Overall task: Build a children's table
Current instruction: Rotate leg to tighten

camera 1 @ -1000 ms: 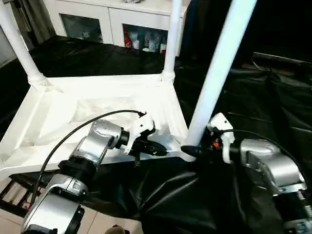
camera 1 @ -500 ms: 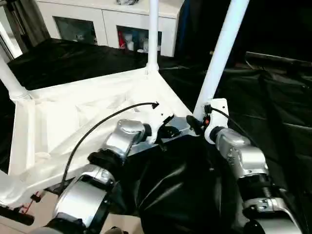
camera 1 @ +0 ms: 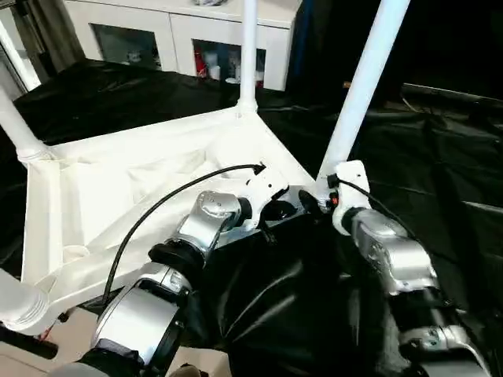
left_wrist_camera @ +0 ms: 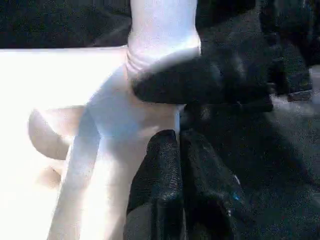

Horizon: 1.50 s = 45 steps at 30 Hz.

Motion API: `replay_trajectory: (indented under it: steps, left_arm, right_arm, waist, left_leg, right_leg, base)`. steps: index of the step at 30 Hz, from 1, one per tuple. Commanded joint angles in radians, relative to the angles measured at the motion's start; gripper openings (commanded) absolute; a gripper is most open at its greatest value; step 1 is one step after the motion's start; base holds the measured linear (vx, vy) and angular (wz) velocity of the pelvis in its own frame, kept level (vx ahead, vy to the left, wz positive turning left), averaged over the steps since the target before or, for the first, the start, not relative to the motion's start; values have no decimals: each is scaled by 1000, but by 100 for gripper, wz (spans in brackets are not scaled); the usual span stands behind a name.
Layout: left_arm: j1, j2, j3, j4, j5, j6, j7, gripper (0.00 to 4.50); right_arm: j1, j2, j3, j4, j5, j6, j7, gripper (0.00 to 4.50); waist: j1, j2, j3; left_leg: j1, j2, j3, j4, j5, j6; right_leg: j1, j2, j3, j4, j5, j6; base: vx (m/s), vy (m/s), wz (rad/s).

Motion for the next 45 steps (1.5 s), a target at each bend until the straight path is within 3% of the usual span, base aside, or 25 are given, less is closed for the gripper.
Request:
replay_trajectory:
  steps: [1, 5, 10, 11, 13, 14, 16, 17, 18, 20, 21, 23, 24, 25, 26, 29, 30, 32, 33, 34, 36, 42, 43, 44, 45]
  left_arm:
    - [-8, -2, 14, -42, -20, -11, -13, 61]
    - [44, 27, 38, -124, -52, 17, -26, 96]
    - [77, 49, 53, -186, -75, 49, -39, 132]
    - [149, 93, 71, -329, -119, 134, -84, 141]
    - [242, 147, 78, -518, -182, 262, -146, 147]
    - [279, 171, 72, -593, -204, 310, -173, 153]
    - [357, 229, 54, -757, -259, 408, -222, 175]
    - [383, 250, 51, -813, -280, 440, -233, 183]
    - [383, 250, 51, -813, -280, 440, -233, 188]
    - [461, 320, 72, -1009, -369, 563, -234, 209]
    - [489, 347, 81, -1079, -397, 612, -235, 219]
    - [524, 377, 95, -1159, -420, 676, -233, 226]
    - [543, 396, 103, -1196, -429, 704, -233, 226]
    - [550, 402, 105, -1209, -433, 714, -233, 231]
    - [565, 416, 109, -1228, -432, 727, -233, 259]
    - [642, 485, 132, -1329, -433, 813, -215, 269]
    - [664, 513, 131, -1351, -422, 827, -192, 292]
    - [686, 540, 131, -1374, -414, 842, -170, 303]
    - [729, 579, 148, -1415, -422, 880, -153, 307]
    - [740, 587, 154, -1426, -427, 891, -152, 311]
    - [777, 621, 166, -1457, -423, 913, -154, 330]
    - [842, 670, 208, -1490, -393, 923, -106, 364]
    - [844, 674, 212, -1490, -395, 923, -95, 377]
    - [834, 671, 232, -1472, -378, 903, -64, 383]
    - [834, 671, 232, -1472, -378, 903, -64, 387]
  right_arm:
    - [37, -44, 15, -59, 2, 28, 59, 416]
    - [109, -146, -8, -171, 33, 34, 148, 416]
    - [128, -177, -19, -210, 57, 44, 187, 416]
    - [146, -201, -16, -268, 96, 68, 247, 416]
    - [156, -203, 2, -314, 124, 97, 287, 416]
    - [154, -194, 14, -317, 127, 103, 291, 416]
    - [139, -167, 38, -302, 122, 105, 282, 416]
    - [131, -155, 46, -291, 120, 104, 280, 416]
    - [131, -155, 46, -291, 120, 104, 280, 416]
    - [76, -87, 88, -214, 102, 85, 263, 416]
    - [56, -65, 104, -190, 99, 84, 261, 416]
    - [35, -42, 125, -171, 98, 84, 265, 416]
    - [20, -27, 138, -156, 94, 81, 264, 416]
    - [15, -22, 142, -151, 93, 81, 264, 416]
    - [5, -14, 150, -141, 89, 76, 265, 416]
    - [-50, 31, 169, -80, 79, 57, 257, 416]
    - [-70, 46, 164, -46, 72, 37, 240, 416]
    - [-92, 60, 158, -10, 67, 17, 221, 416]
    - [-134, 89, 137, 58, 62, -19, 170, 416]
    - [-145, 98, 127, 77, 60, -28, 149, 416]
    - [-180, 120, 92, 134, 58, -56, 87, 416]
    - [-261, 132, -49, 283, 82, -121, -98, 416]
    - [-267, 129, -61, 298, 86, -128, -110, 416]
    - [-279, 117, -90, 325, 94, -143, -145, 416]
    - [-279, 117, -90, 325, 94, -143, -145, 416]
  waist:
    - [2, -7, -81]
    - [2, -10, -78]
    - [-11, -10, -69]
    - [-14, -8, -67]
    - [-19, -22, -56]
    - [-25, -16, -57]
    - [-33, -27, -45]
    - [-32, -16, -46]
    - [-30, -14, -43]
    - [-33, -36, -26]
    - [-38, -31, -24]
    - [-40, -31, -21]
    - [-39, -32, -18]
    - [-41, -40, -12]
    - [-40, -38, -7]
    - [-47, -44, -3]
    - [-52, -43, -2]
    - [-59, -41, 0]
    - [-57, -34, -8]
    - [-63, -38, -4]
    - [-64, -36, -6]
    - [-45, -29, -11]
    - [-41, -30, -10]
    - [-35, -39, -21]
    - [-30, -35, -19]
  left_leg:
    - [13, 29, -3, -71, -255, 41]
    - [7, 26, -2, -68, -241, 62]
    - [2, 24, -4, -71, -270, 66]
    - [4, 25, -4, -71, -274, 65]
    - [-7, 35, -7, -79, -271, 73]
    - [-1, 37, -7, -81, -277, 71]
    - [0, 34, -4, -82, -293, 63]
    - [7, 34, -3, -83, -303, 51]
    - [11, 35, -4, -84, -317, 39]
    - [6, 35, -8, -93, -350, 24]
    - [2, 35, -12, -95, -364, 8]
    - [2, 35, -13, -97, -367, -7]
    - [10, 36, -9, -95, -368, -13]
    - [7, 35, -8, -97, -371, -11]
    - [2, 33, -10, -101, -370, -16]
    - [-4, 34, -14, -104, -356, -27]
    - [1, 33, -13, -103, -356, -32]
    - [-2, 33, -14, -104, -344, -38]
    - [5, 35, -13, -98, -334, -46]
    - [-1, 33, -14, -102, -331, -46]
    - [7, 32, -6, -96, -301, -49]
    - [19, 29, 6, -89, -220, -43]
    - [17, 28, 6, -89, -227, -45]
    - [20, 27, 9, -86, -222, -44]
    - [24, 28, 10, -85, -221, -45]
  right_leg:
    - [55, -46, 37, -69, -300, -192]
    - [58, -46, 37, -67, -291, -196]
    - [55, -43, 33, -77, -383, -173]
    - [48, -42, 33, -79, -386, -172]
    - [55, -47, 35, -68, -369, -191]
    - [49, -47, 36, -67, -386, -194]
    - [35, -42, 38, -75, -429, -183]
    - [30, -42, 40, -78, -452, -177]
    - [24, -39, 40, -80, -457, -172]
    - [19, -40, 39, -75, -500, -163]
    - [21, -43, 39, -75, -526, -149]
    - [16, -39, 41, -76, -500, -135]
    - [7, -35, 45, -75, -462, -138]
    - [6, -32, 45, -77, -459, -137]
    - [13, -33, 45, -74, -467, -130]
    - [17, -39, 47, -67, -468, -123]
    - [12, -38, 49, -70, -461, -123]
    - [14, -36, 49, -64, -416, -138]
    - [13, -39, 52, -56, -372, -157]
    - [17, -35, 50, -57, -365, -160]
    - [14, -32, 53, -52, -312, -179]
    - [15, -22, 55, -39, -187, -197]
    - [18, -21, 55, -36, -193, -192]
    - [22, -20, 55, -37, -199, -185]
    - [17, -22, 56, -36, -200, -184]
  base:
    - [0, 0, 0]
    - [0, 0, 0]
    - [0, 0, 0]
    - [0, 0, 0]
    - [0, 0, 0]
    - [0, 0, 0]
    - [0, 0, 0]
    - [0, 0, 0]
    - [0, 0, 0]
    - [0, 0, 0]
    - [0, 0, 0]
    - [0, 0, 0]
    - [0, 0, 0]
    - [0, 0, 0]
    - [0, 0, 0]
    - [0, 0, 0]
    - [0, 0, 0]
    - [0, 0, 0]
    - [0, 0, 0]
    - [0, 0, 0]
    - [0, 0, 0]
    - [0, 0, 0]
    - [0, 0, 0]
    - [0, 0, 0]
    - [0, 0, 0]
